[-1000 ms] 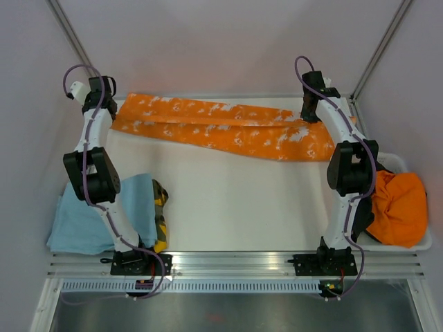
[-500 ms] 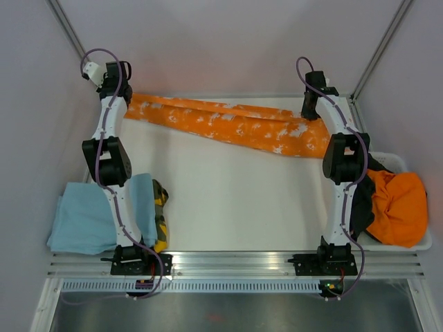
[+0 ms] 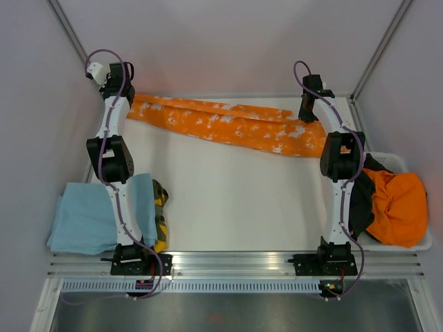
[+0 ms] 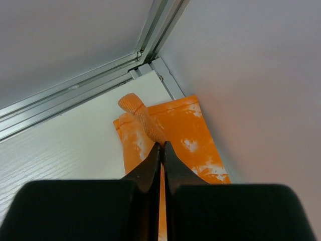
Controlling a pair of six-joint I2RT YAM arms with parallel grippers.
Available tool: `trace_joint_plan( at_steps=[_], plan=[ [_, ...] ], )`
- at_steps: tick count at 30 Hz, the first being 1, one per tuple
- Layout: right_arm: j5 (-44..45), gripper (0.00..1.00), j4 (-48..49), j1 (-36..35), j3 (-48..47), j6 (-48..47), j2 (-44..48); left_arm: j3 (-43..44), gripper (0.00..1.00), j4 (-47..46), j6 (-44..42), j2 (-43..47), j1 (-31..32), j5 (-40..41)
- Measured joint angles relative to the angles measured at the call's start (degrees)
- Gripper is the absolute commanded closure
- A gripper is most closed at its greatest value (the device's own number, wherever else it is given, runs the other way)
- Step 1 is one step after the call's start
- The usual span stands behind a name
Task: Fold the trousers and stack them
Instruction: Fold the trousers
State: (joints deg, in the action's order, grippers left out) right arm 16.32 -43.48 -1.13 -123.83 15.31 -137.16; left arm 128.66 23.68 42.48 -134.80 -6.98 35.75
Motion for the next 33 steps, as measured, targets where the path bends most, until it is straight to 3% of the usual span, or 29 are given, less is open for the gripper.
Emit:
trace_joint_plan(
  at_steps=[9, 16, 17, 19, 20, 21, 26, 33],
  plan=[
    [-0.02, 0.92, 0.28, 0.07, -0.61, 1.44, -1.46, 3.5, 0.98, 4.09, 3.1, -6.16, 0.0, 2.56],
    [-0.74, 0.85, 1.46, 0.11, -0.74, 2.05, -1.64, 3.56, 0.98, 0.17, 4.81, -7.91, 0.0, 3.26],
    [-1.01, 0.82, 1.51, 0.13, -0.98, 2.03, -1.66, 3.85, 0.98, -0.52, 5.49, -8.5, 0.0, 3.32],
    [-1.29, 0.63, 1.81, 0.26, -1.81, 1.99, -1.86, 4.13, 0.98, -1.55, 6.64, -9.53, 0.0, 3.63],
    [-1.22, 0.51, 2.19, 0.39, -2.4, 1.75, -2.05, 4.17, 0.98, -2.01, 7.23, -10.05, 0.0, 4.04],
    [-0.98, 0.33, 2.54, 0.68, -3.13, 1.49, -2.32, 4.17, 0.97, -2.38, 7.78, -10.64, -0.09, 4.59],
    [-0.55, 0.2, 3.13, 3.54, -4.74, -0.02, -2.62, 4.2, 0.98, -7.78, 8.7, -13.7, -1.73, 4.59],
    [-2.14, 0.15, 5.27, 5.05, -4.9, 1.27, -2.56, 9.77, 0.98, -18.82, 8.74, -20.04, -3.3, 2.43]
  ],
)
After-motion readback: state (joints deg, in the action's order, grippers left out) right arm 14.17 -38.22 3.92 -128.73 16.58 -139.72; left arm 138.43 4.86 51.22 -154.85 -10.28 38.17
